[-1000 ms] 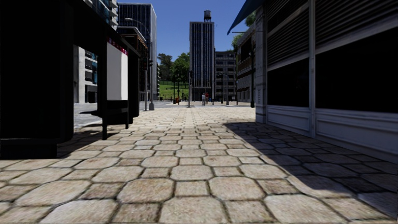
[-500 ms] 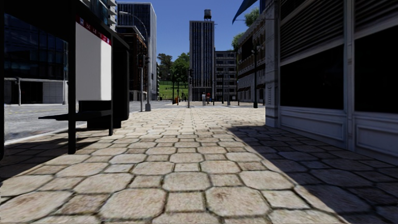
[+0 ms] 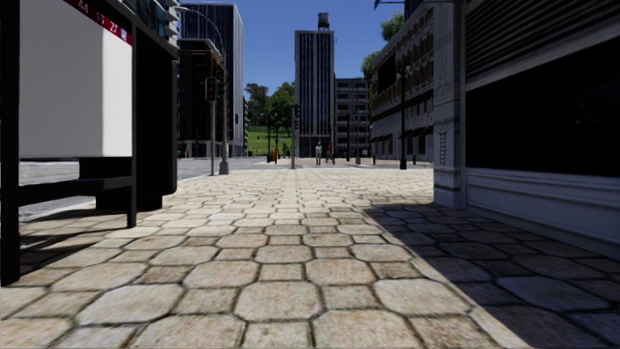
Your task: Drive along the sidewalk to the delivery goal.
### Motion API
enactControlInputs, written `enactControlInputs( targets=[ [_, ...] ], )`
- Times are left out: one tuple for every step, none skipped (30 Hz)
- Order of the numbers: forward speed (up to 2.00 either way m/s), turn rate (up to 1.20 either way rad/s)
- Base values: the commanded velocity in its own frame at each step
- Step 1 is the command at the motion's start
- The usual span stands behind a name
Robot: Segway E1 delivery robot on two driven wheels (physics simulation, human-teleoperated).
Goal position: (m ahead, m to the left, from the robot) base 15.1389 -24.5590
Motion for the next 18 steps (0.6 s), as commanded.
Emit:
enactControlInputs(
  targets=[
    [2.00,0.00],
    [2.00,0.00],
    [2.00,0.00],
    [2.00,0.00],
    [2.00,0.00],
    [2.00,0.00],
    [2.00,0.00],
    [2.00,0.00],
    [2.00,0.00],
    [2.00,0.00],
    [2.00,0.00],
    [2.00,0.00],
    [2.00,0.00],
    [2.00,0.00],
    [2.00,0.00],
    [2.00,0.00],
    [2.00,0.00],
    [2.00,0.00]
  ],
)
